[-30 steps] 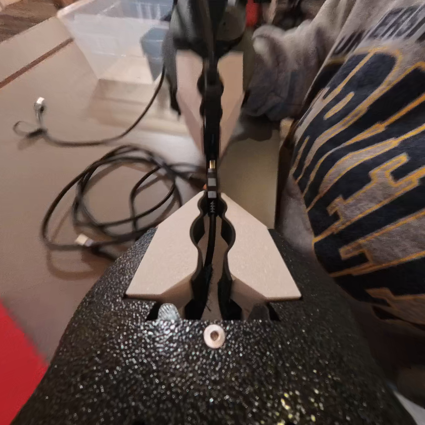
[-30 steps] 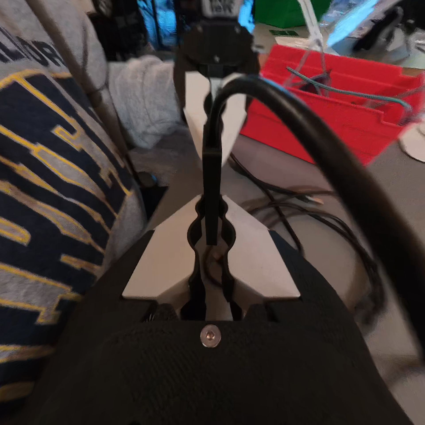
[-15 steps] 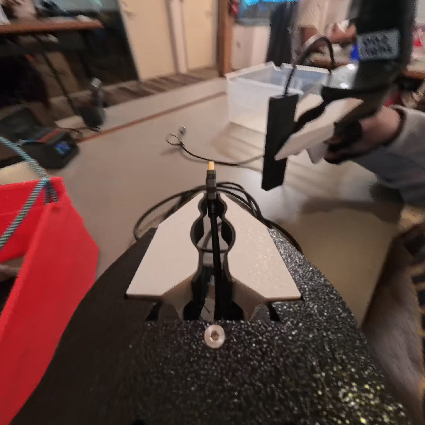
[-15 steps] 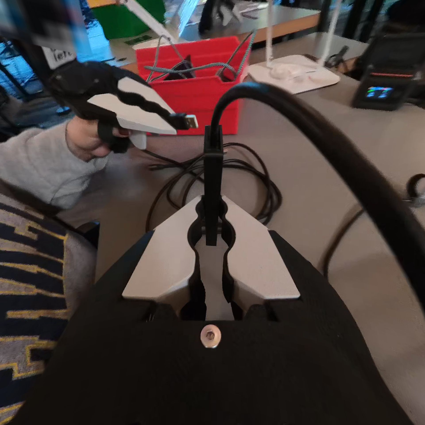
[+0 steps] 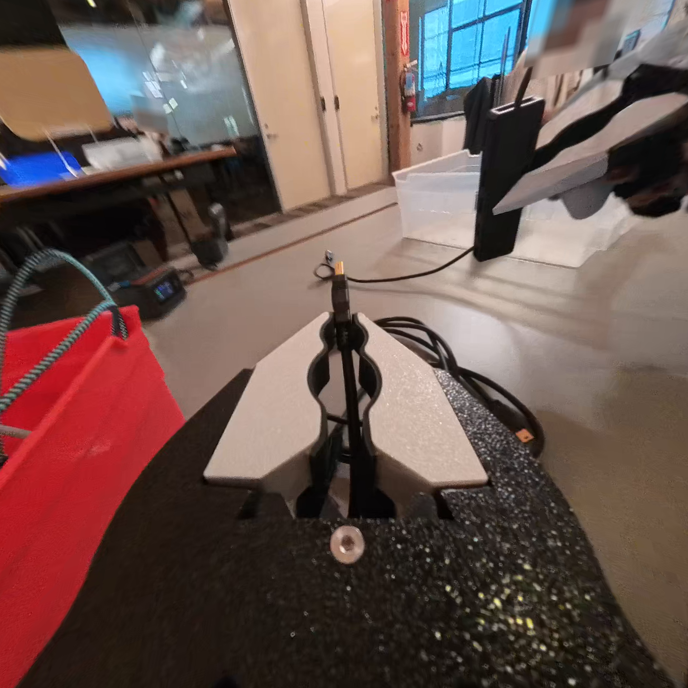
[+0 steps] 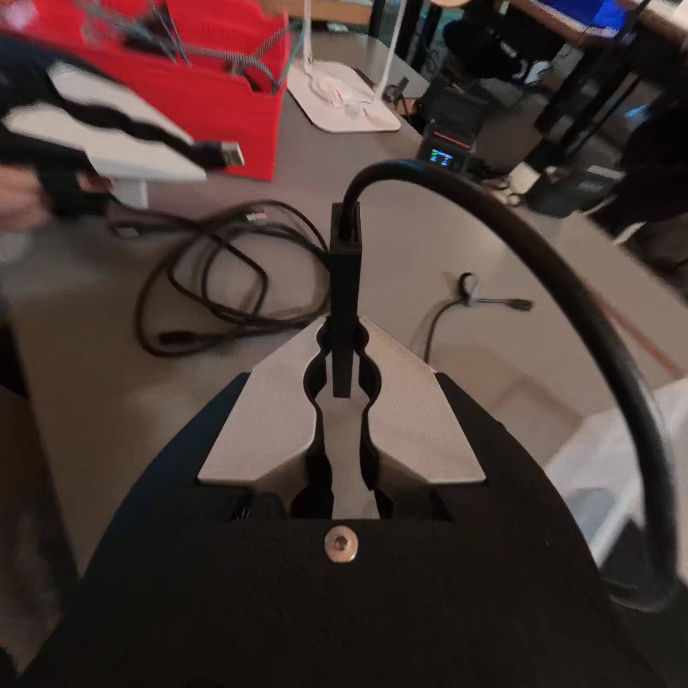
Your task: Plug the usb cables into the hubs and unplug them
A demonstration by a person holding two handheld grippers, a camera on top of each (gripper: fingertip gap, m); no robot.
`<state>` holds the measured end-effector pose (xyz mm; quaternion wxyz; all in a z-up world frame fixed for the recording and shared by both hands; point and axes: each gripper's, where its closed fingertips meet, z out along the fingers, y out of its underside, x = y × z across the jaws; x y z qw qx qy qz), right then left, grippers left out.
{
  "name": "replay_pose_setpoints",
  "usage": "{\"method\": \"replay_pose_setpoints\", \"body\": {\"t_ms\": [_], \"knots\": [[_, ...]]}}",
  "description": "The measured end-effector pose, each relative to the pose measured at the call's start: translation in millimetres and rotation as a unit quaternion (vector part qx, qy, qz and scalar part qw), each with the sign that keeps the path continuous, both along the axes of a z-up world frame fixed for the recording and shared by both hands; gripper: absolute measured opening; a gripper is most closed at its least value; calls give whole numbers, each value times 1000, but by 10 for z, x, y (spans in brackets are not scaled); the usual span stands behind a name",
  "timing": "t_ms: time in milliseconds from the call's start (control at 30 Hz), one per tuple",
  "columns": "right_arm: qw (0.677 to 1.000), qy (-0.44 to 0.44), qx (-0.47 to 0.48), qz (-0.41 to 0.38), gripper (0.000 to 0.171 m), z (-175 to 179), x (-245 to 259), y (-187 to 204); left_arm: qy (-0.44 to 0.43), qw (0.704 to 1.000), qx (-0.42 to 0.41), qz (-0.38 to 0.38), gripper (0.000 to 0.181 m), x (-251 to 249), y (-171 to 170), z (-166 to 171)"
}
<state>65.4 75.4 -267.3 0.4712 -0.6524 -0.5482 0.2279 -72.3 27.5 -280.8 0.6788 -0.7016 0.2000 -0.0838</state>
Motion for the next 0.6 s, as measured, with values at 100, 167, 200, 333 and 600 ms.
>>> {"method": "replay_pose_setpoints", "body": {"t_ms": [100, 167, 200, 333, 600], "knots": [[986, -89, 140, 10, 8, 64, 84, -70, 42, 998, 42, 2, 6, 59, -12, 26], [965, -152, 213, 29, 8, 151, 177, -120, 57, 997, 44, -18, 6, 137, -15, 7], [956, -177, 230, 32, 8, 210, 238, -122, 62, 997, 36, -25, 7, 164, -4, -30], [954, -236, 165, 84, 8, 372, 478, -200, 76, 996, 7, -35, 7, 201, 47, -124], [947, -274, 101, 134, 8, 954, 645, 190, 141, 989, -17, -42, 6, 282, 88, -280]]}}
